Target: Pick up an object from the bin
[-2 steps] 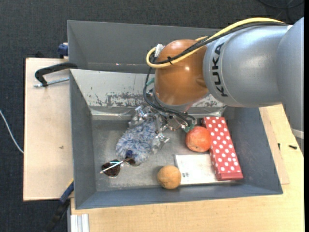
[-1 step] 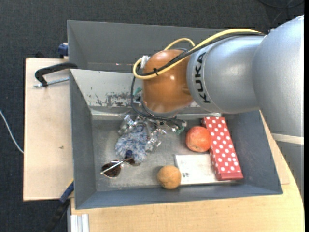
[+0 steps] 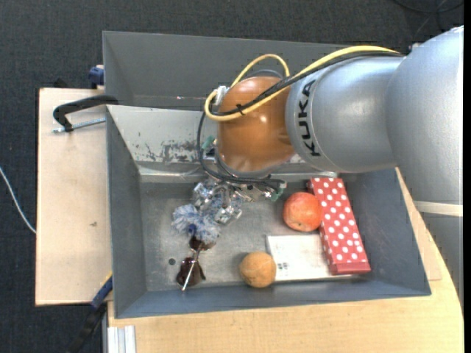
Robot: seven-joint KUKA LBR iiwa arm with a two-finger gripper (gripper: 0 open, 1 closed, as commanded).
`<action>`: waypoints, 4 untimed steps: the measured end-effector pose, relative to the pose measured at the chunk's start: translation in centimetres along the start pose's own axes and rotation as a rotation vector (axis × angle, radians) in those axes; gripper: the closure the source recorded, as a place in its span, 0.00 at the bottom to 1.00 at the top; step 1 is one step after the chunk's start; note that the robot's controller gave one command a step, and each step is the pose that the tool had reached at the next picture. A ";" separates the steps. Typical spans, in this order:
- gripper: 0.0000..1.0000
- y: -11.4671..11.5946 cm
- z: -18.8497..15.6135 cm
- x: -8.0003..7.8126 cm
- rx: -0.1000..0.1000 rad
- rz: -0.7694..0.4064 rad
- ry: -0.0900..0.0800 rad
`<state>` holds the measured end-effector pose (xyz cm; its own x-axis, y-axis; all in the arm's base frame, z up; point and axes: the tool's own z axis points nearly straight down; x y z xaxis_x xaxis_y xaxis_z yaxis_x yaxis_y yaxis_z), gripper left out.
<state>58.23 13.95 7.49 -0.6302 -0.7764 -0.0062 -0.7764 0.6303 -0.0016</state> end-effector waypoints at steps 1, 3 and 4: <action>1.00 0.0 0.0 0.0 0.000 0.000 0.000; 1.00 0.2 -1.9 0.2 -0.005 0.001 0.006; 1.00 0.1 -4.1 -0.1 0.000 0.001 0.000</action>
Offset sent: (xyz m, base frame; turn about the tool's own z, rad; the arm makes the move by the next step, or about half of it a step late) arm 0.0000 0.0000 0.0552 0.0000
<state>58.18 14.02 11.62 -0.6308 -0.7759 -0.0058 -0.7759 0.6308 -0.0017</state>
